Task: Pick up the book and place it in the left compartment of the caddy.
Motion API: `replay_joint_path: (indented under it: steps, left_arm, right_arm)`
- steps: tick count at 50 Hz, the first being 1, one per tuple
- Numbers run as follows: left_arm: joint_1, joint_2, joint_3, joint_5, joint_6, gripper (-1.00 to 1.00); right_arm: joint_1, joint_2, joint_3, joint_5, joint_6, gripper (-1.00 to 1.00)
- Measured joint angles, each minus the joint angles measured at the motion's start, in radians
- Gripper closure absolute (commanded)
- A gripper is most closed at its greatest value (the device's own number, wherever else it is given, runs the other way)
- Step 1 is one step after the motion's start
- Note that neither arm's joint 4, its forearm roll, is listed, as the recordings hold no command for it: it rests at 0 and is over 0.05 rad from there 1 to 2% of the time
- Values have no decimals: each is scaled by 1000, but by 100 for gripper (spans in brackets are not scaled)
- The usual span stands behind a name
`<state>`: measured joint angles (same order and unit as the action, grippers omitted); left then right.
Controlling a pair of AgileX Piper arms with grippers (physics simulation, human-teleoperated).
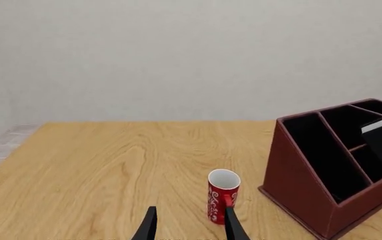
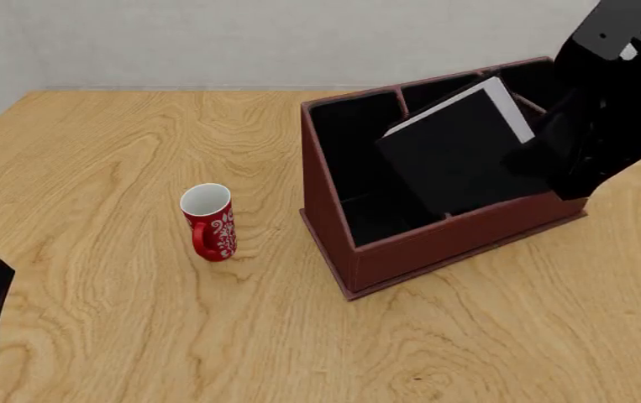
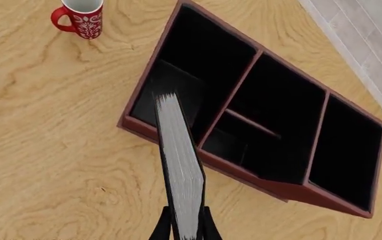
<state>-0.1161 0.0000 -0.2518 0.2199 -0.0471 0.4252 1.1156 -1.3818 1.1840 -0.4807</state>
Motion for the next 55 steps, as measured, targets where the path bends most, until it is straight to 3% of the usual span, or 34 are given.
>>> replay_joint_path:
  steps: [27,55]
  left_arm:
    - [25,0,55,-36,-32,-100]
    - [41,8,76,-53,-42,-100]
  right_arm:
    - [-30,86,-27,0,-35,100]
    - [-5,180,-75,0,-35,100]
